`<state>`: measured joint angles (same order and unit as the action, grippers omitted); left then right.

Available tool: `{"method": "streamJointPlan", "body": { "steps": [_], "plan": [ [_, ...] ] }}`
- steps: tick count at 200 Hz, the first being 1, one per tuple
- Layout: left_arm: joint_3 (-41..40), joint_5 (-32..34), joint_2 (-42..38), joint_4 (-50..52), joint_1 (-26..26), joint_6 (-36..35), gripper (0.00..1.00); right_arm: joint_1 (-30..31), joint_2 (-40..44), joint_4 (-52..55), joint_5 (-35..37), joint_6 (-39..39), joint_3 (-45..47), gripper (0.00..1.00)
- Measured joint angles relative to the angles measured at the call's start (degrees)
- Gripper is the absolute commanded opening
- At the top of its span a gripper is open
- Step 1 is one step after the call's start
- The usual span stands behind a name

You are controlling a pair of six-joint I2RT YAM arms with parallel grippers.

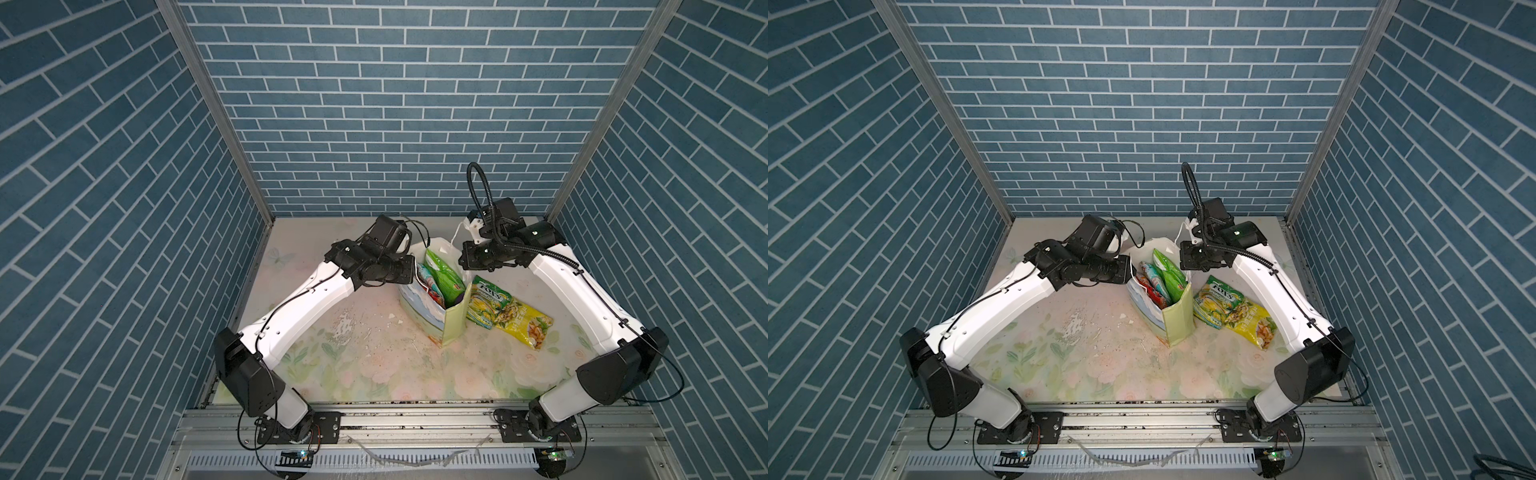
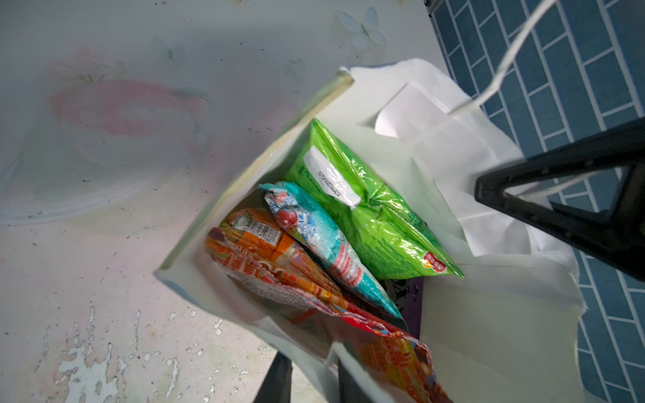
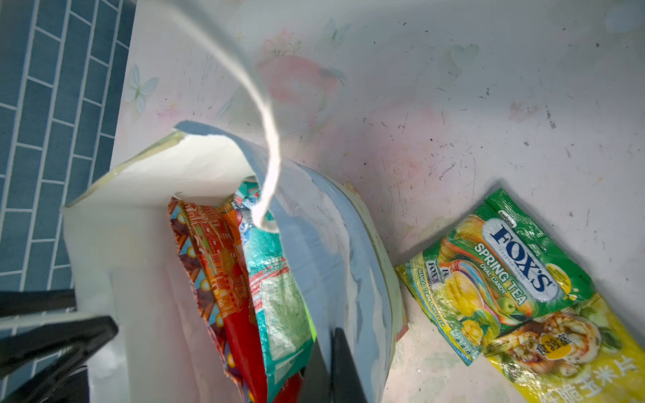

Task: Take the snacks out of the paper bag
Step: Rotate the paper bag at the center of the table.

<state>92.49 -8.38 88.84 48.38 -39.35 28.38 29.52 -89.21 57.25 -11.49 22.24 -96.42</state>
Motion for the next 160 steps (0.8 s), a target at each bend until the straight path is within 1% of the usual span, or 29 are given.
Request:
{"method": "streamJointPlan", "body": {
  "steps": [44,65,106,160],
  "plan": [
    [1.6,-2.0,0.0,1.5,4.6,-2.7,0.25,0.3,1.6,-0.3,-1.0,1.1,2.4,0.0],
    [3.9,-3.2,1.0,2.1,6.8,-4.0,0.25,0.5,1.9,-0.7,-2.0,2.0,2.7,0.0],
    [10.6,-5.9,6.3,4.2,9.4,-7.1,0.26,1.8,2.1,-1.9,-3.4,4.3,3.0,0.0],
    [20.9,-10.1,15.3,7.3,10.0,-10.3,0.26,2.8,3.6,-4.9,-3.7,7.8,6.2,0.0]
  ]
}}
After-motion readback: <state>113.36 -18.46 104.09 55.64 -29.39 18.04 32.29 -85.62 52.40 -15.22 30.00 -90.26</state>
